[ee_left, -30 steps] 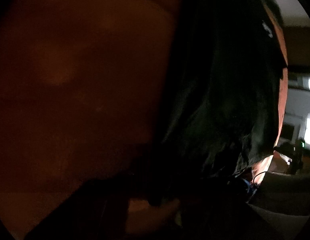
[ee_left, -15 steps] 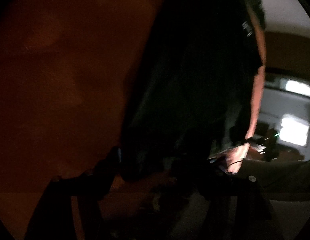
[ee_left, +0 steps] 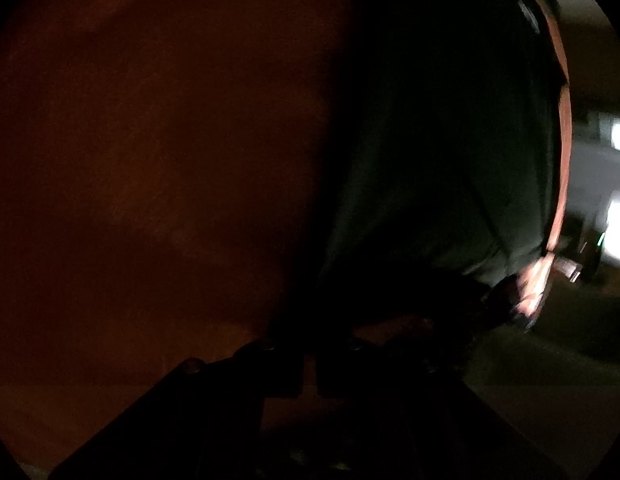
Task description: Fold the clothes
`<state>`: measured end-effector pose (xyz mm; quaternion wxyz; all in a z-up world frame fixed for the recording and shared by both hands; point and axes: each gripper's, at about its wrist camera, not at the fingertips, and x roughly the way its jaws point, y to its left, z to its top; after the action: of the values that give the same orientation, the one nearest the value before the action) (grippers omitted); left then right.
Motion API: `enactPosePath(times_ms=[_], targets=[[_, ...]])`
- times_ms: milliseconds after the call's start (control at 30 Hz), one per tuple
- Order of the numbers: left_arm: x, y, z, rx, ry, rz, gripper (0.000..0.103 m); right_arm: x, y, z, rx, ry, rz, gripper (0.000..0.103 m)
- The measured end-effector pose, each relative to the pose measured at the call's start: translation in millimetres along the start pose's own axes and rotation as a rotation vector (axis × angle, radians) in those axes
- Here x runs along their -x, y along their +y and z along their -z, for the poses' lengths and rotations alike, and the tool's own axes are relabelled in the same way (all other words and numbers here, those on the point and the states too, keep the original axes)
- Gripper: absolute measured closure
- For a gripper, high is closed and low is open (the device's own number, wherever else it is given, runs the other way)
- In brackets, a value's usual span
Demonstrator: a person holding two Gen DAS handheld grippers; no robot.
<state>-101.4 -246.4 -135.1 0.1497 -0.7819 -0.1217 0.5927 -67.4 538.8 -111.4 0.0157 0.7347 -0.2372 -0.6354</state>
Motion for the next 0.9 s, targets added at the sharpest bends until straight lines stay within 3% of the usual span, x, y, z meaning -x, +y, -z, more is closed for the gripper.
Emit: enactPosePath(times_ms=[200, 233, 300, 467, 533, 667, 733, 800, 900], targets=[[0, 14, -4, 0.076, 0.021, 0.073, 0.095, -3, 20, -11, -0.015, 0.004, 0.006, 0.097], [2, 16, -6, 0.086, 0.03, 0.082, 0.094, -3, 22, -13, -0.019, 0.013, 0.005, 0.089], [12, 18, -9, 0.08, 0.025, 0.067, 0.094, -2, 27, -19, -0.031, 0.026, 0.009, 0.077], [62, 9, -29, 0.042, -0.087, -0.001, 0.091, 30, 50, -45, -0.018, -0.068, 0.033, 0.077], [86, 2, -49, 0.03, -0.153, -0.009, 0.086, 41, 66, -73, 0.015, -0.119, 0.036, 0.077], [131, -20, -110, -0.086, -0.268, -0.039, 0.071, 63, 100, -135, 0.085, -0.225, 0.04, 0.076], [134, -49, -138, -0.141, -0.313, -0.051, 0.065, 73, 114, -176, 0.102, -0.308, 0.019, 0.068], [144, -67, -168, -0.189, -0.356, -0.045, 0.06, 81, 96, -212, 0.086, -0.384, -0.027, 0.06], [125, -109, -209, -0.205, -0.4, 0.02, 0.052, 80, 27, -254, -0.033, -0.445, -0.168, 0.06]])
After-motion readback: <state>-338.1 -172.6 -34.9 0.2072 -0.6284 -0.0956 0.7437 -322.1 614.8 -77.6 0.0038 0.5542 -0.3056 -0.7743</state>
